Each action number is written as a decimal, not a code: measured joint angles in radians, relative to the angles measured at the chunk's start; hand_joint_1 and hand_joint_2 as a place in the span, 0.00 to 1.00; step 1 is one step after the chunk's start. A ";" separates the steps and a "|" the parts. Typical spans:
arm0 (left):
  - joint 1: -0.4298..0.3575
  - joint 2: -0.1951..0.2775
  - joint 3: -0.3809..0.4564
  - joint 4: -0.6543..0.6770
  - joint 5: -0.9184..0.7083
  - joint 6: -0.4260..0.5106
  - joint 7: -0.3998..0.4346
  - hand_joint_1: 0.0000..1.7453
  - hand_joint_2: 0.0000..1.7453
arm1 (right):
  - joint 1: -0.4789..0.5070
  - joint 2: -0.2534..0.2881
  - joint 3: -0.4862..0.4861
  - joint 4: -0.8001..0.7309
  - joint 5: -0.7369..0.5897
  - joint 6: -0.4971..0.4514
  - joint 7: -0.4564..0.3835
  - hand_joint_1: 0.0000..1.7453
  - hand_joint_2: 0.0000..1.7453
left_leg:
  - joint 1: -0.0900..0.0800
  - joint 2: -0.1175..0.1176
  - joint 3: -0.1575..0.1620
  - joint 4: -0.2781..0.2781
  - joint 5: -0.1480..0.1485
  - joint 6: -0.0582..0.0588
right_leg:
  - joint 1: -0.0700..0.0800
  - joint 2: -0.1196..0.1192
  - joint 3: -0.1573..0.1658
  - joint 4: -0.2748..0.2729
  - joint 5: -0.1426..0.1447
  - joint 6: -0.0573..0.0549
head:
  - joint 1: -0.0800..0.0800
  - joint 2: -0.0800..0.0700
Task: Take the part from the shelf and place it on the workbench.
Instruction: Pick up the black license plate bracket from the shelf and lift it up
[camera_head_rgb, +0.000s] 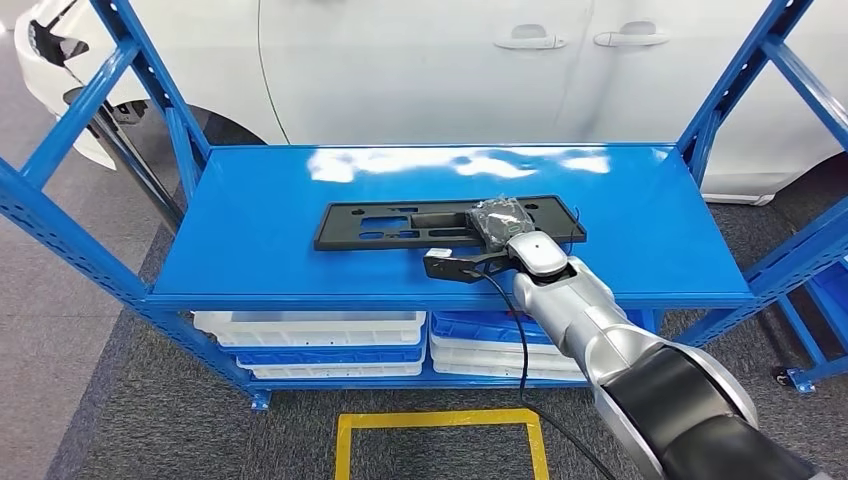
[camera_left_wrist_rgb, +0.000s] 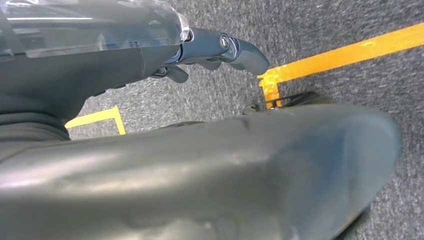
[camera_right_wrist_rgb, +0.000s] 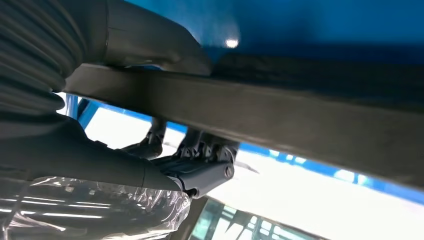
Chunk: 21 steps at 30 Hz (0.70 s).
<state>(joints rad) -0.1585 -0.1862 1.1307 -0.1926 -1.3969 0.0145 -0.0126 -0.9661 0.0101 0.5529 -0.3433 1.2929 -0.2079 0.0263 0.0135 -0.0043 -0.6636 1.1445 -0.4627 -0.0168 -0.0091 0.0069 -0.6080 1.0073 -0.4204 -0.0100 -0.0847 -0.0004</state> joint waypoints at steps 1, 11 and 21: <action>-0.001 0.000 0.000 0.000 0.001 0.000 0.000 0.00 0.00 | -0.003 0.000 -0.001 0.000 0.002 -0.003 0.000 0.84 1.00 | -0.001 0.000 0.029 -0.060 0.020 0.004 | 0.002 0.000 -0.001 0.005 -0.003 0.004 | 0.000 0.000; -0.005 0.000 0.002 0.000 0.005 0.016 0.003 0.00 0.00 | 0.000 0.007 -0.051 -0.007 -0.057 -0.011 -0.123 0.95 1.00 | -0.001 0.001 0.058 -0.133 0.043 0.046 | -0.003 -0.002 -0.120 0.262 -0.135 0.047 | 0.000 0.000; -0.007 0.000 0.006 0.000 0.029 -0.017 -0.096 0.00 0.00 | -0.003 0.034 -0.233 -0.192 -0.621 0.309 -0.503 0.91 1.00 | -0.003 0.003 0.051 -0.121 0.035 0.013 | 0.003 0.000 -0.002 0.010 -0.010 0.015 | 0.000 0.000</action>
<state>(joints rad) -0.1658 -0.1864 1.1367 -0.1926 -1.3677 -0.0023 -0.1083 -0.9695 0.0445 0.3203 -0.5356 0.6714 0.1010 -0.4766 0.0102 -0.0013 -0.6129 1.0240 -0.4277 -0.0038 -0.0060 0.0071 -0.6098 1.0169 -0.4302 0.0047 -0.0847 -0.0004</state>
